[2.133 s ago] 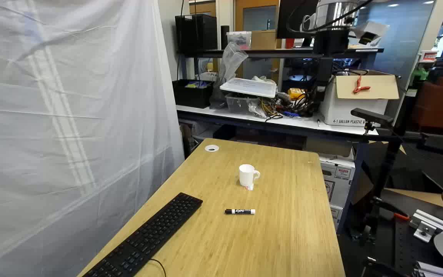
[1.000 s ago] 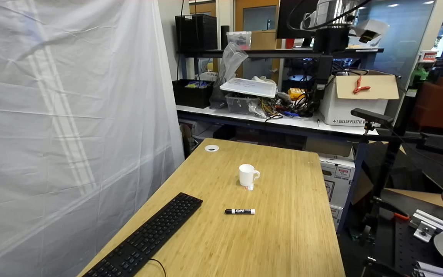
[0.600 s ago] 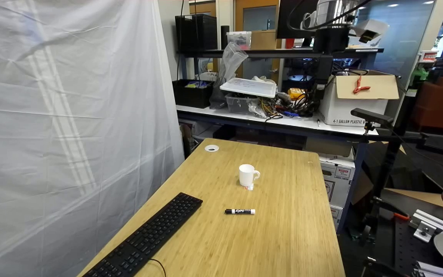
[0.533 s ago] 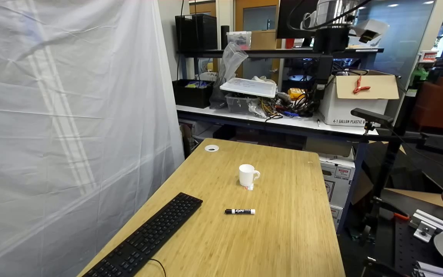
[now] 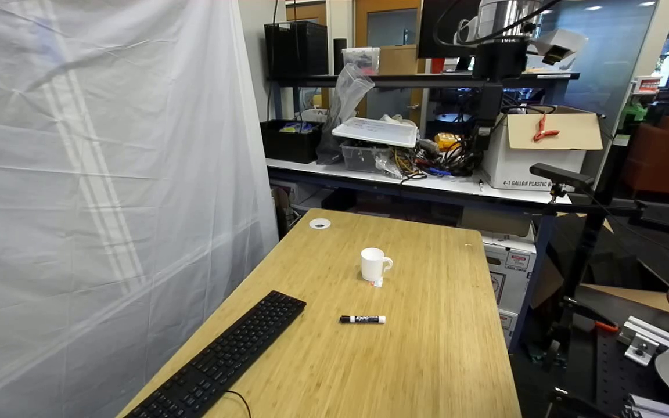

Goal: Put the marker in the mug

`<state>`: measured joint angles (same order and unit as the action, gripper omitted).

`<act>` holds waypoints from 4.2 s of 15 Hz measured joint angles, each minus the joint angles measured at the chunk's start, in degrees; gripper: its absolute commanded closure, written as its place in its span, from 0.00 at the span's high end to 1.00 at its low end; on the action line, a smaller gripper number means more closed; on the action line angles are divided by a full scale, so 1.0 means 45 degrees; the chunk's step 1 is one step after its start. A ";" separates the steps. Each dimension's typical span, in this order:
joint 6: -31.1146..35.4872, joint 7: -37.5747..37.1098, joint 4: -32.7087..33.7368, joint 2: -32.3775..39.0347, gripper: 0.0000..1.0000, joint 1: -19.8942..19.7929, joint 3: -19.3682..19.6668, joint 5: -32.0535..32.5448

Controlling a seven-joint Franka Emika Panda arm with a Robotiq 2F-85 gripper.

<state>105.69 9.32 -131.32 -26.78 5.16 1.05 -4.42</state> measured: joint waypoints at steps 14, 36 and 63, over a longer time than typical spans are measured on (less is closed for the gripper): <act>0.0000 0.0000 0.0000 0.0000 1.00 0.0000 0.0000 0.0000; 0.2825 0.1057 0.1467 0.5971 1.00 0.0213 -0.0991 0.0238; 0.2879 0.1091 0.6769 1.2344 1.00 0.0684 -0.1671 0.2118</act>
<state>118.64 14.23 -100.86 28.77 8.24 -6.47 5.11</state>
